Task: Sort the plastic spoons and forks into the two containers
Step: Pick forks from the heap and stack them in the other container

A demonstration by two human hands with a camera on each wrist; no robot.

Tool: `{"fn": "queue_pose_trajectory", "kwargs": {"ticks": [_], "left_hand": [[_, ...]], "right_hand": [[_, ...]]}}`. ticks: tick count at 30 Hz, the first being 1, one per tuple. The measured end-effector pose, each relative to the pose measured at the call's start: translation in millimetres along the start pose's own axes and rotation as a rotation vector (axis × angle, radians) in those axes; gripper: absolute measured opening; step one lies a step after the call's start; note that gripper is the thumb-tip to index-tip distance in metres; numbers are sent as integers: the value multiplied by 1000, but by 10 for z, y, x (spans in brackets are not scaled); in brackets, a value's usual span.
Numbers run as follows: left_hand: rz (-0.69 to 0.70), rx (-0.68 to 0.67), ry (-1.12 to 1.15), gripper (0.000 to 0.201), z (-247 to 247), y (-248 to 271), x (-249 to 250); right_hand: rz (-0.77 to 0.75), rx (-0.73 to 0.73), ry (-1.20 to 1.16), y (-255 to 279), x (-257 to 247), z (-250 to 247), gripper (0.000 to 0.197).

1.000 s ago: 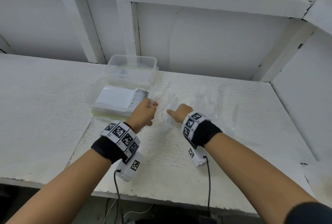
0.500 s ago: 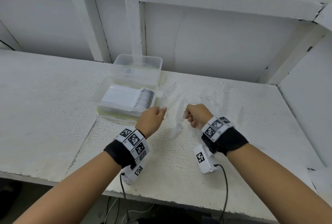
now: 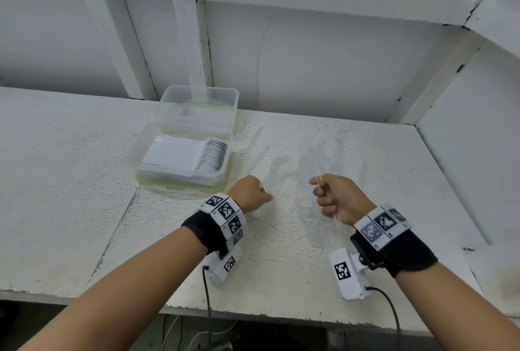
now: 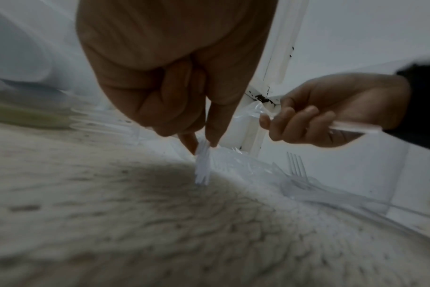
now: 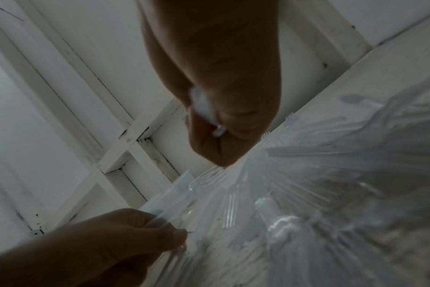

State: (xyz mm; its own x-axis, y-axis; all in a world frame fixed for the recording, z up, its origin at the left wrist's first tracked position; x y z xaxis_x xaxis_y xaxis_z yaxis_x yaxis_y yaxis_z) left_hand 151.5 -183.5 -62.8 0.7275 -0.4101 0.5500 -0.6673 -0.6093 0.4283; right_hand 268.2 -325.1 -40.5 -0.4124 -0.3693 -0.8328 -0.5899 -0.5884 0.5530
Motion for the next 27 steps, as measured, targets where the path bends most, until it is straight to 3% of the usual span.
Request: {"fn": "queue_pose_trajectory", "kwargs": {"ticks": [5, 8, 10, 12, 15, 20, 23, 27], "left_hand": [[22, -36, 135, 48, -67, 65, -29], [22, -41, 298, 40, -152, 148, -58], [29, -38, 374, 36, -228, 218, -69], [43, -3, 391, 36, -319, 278, -74], [63, 77, 454, 38, -477, 344, -102], [61, 146, 500, 39, -673, 454, -208], [88, 168, 505, 36, -742, 527, -266], [78, 147, 525, 31, -769, 597, -352]], "right_hand": [[-152, -27, 286, 64, -65, -42, 16], [-249, -43, 449, 70, -142, -21, 28], [-380, -48, 699, 73, -223, 32, 36], [-522, -41, 927, 58, -288, 106, 43], [-620, -23, 1090, -52, -326, 208, 47], [-775, -260, 1577, -188, -227, 513, 30], [-868, -377, 1863, -204, -148, 688, 34], [-913, -434, 2011, -259, -130, 941, 40]]}}
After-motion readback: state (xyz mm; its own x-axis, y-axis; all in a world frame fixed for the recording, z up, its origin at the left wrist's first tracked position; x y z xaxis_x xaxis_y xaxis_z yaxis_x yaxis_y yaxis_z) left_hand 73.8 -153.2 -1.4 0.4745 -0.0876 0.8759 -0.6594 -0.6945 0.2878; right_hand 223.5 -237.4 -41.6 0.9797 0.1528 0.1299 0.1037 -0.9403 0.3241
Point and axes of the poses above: each hand's wrist, its own y-axis away from the middle knuckle, its own z-axis out of the palm, x = y × z, the point moved 6 cm from there along -y, towards the middle knuckle, and after that the axes turned 4 degrees about -z, right-handed, at the moved point
